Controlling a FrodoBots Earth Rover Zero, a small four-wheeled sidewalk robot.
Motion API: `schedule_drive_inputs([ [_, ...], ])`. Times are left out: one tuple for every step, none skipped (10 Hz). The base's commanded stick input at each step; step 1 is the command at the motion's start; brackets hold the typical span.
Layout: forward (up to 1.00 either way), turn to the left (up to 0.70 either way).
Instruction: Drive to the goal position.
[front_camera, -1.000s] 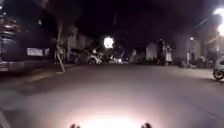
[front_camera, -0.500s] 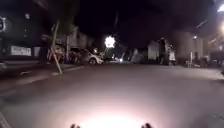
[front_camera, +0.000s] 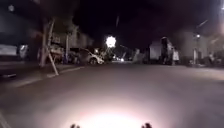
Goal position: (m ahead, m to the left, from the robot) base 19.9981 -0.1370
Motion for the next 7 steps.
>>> schedule_drive_inputs([
  [0.85, -0.09],
  [0.85, 0.00],
  [0.85, 0.00],
  [0.85, 0.00],
  [0.85, 0.00],
  [0.85, 0.00],
  [0.85, 0.00],
])
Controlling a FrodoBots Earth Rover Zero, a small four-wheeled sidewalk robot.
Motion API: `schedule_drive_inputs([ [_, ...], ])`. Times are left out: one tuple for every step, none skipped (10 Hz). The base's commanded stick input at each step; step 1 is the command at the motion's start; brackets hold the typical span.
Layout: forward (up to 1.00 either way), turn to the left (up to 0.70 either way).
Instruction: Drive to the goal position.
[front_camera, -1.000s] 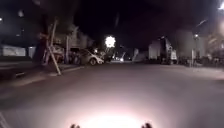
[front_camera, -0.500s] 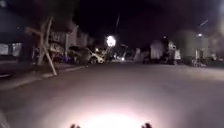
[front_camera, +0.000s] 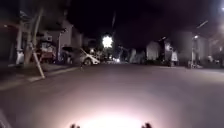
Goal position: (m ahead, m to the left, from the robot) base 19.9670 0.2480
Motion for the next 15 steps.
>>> schedule_drive_inputs([
  [0.85, 0.00],
  [0.85, 0.00],
  [0.85, 0.00],
  [0.85, 0.00],
  [0.85, 0.00],
  [0.85, 0.00],
  [0.85, 0.00],
  [0.85, 0.00],
  [0.85, 0.00],
  [0.85, 0.00],
  [0.85, 0.00],
  [0.85, 0.00],
  [0.85, 0.00],
  [0.85, 0.00],
  [0.85, -0.09],
])
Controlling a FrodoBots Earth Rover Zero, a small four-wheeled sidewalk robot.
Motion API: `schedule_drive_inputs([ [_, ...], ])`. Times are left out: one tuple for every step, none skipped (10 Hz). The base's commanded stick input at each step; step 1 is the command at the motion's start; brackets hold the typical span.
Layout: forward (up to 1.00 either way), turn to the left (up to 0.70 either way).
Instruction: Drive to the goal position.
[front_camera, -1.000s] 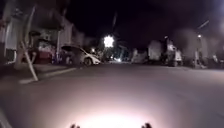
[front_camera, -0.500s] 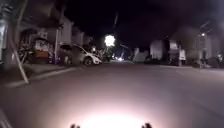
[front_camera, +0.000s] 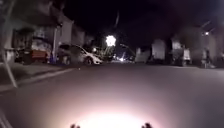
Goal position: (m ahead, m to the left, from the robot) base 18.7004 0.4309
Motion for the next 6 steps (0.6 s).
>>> schedule_drive_inputs([
  [0.85, -0.34],
  [0.85, -0.29],
  [0.85, -0.09],
  [0.85, 0.00],
  [0.85, 0.00],
  [0.85, 0.00],
])
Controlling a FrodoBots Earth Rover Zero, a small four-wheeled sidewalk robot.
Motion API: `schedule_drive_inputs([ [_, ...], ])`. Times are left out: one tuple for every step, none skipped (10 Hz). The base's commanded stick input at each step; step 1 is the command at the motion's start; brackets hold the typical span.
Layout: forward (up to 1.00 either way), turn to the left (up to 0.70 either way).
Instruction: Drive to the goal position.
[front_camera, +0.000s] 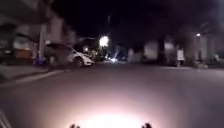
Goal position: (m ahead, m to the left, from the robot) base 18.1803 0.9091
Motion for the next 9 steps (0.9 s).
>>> schedule_drive_inputs([
  [0.85, 0.00],
  [0.85, 0.00],
  [0.85, 0.00],
  [0.85, 0.00],
  [0.85, 0.00],
  [0.85, 0.00],
  [0.85, 0.00],
  [0.85, 0.00],
  [0.85, 0.00],
])
